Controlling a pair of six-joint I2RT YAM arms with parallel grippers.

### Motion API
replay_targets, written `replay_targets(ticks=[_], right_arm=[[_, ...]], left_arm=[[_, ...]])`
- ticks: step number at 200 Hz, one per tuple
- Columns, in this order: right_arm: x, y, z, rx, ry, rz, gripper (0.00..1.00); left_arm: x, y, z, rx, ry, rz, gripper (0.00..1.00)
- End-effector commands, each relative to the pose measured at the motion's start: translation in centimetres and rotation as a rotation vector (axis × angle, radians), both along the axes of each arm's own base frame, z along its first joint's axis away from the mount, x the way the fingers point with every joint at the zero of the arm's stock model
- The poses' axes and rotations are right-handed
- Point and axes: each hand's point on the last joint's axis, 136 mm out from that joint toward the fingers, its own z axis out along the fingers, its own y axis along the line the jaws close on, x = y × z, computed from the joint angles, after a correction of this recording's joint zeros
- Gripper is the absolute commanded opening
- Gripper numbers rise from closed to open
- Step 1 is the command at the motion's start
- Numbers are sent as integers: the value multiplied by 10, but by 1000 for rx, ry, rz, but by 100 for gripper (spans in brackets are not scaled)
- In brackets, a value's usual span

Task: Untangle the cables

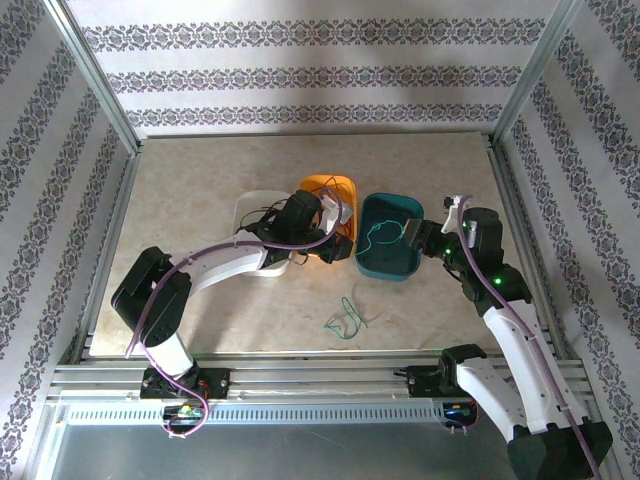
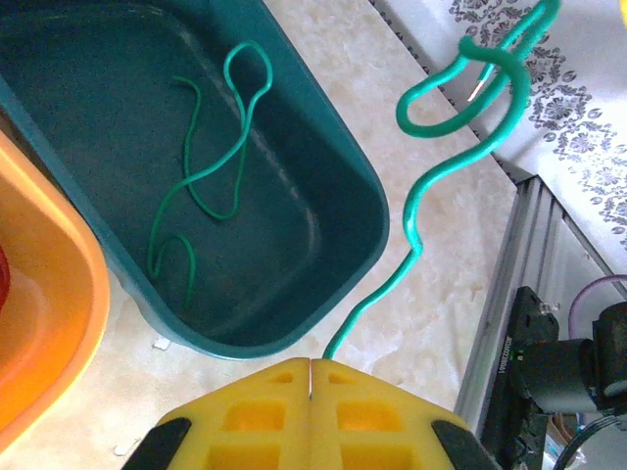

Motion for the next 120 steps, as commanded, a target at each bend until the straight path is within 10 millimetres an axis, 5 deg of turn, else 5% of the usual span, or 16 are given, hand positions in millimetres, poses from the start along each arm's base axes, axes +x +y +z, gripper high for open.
replay_targets(ticks=[1, 47, 74, 120], right_arm=[[5, 15, -7, 38, 16, 69, 50], [24, 27, -28, 66, 81, 106, 43], [35, 18, -34, 44, 96, 40, 0], [33, -23, -53, -88, 183, -146, 0]], left_arm=[[-7, -3, 22, -61, -22, -35, 0], [-13, -5, 36, -101, -37, -64, 0], [-13, -3, 35, -98, -34, -53, 0], [5, 21, 36, -129, -28, 75, 0]])
